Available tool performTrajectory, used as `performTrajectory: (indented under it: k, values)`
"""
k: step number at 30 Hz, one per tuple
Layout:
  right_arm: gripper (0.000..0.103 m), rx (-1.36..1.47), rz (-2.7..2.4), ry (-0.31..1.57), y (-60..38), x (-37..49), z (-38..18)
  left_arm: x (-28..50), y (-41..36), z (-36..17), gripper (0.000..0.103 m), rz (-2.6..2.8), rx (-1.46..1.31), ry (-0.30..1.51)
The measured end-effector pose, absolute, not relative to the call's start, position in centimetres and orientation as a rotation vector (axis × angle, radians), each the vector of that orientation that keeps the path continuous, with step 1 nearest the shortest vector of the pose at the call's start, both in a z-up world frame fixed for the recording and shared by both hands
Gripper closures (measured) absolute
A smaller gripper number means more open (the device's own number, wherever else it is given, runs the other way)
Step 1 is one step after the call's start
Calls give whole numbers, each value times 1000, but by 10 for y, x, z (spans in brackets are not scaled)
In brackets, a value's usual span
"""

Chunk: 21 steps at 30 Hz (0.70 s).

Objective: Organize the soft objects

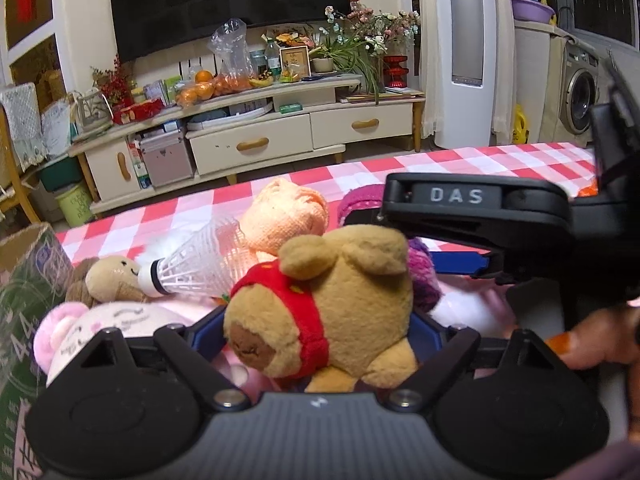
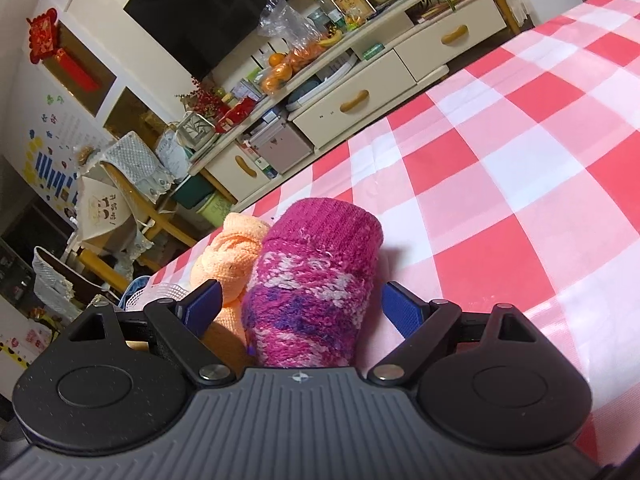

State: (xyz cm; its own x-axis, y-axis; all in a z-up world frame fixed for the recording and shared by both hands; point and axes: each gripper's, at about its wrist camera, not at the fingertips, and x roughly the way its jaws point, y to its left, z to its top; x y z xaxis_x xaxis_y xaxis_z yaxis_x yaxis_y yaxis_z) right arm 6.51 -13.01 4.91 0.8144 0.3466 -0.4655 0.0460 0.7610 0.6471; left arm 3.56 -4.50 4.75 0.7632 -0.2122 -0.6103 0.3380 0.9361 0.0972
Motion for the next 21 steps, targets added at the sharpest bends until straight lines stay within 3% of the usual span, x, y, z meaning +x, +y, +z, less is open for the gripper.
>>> performTrajectory:
  k: [11, 13, 14, 21]
  values:
    - [0, 600, 161, 624, -117, 68, 53, 13, -30, 51, 14, -366, 146, 698]
    - [17, 554, 155, 631, -113, 69, 53, 12, -27, 51, 14, -370, 130, 708]
    - [20, 534, 165, 635, -110, 69, 53, 11, -26, 51, 14, -371, 123, 711]
    - [27, 469, 155, 625, -107, 66, 57, 7, -16, 53, 15, -377, 87, 722]
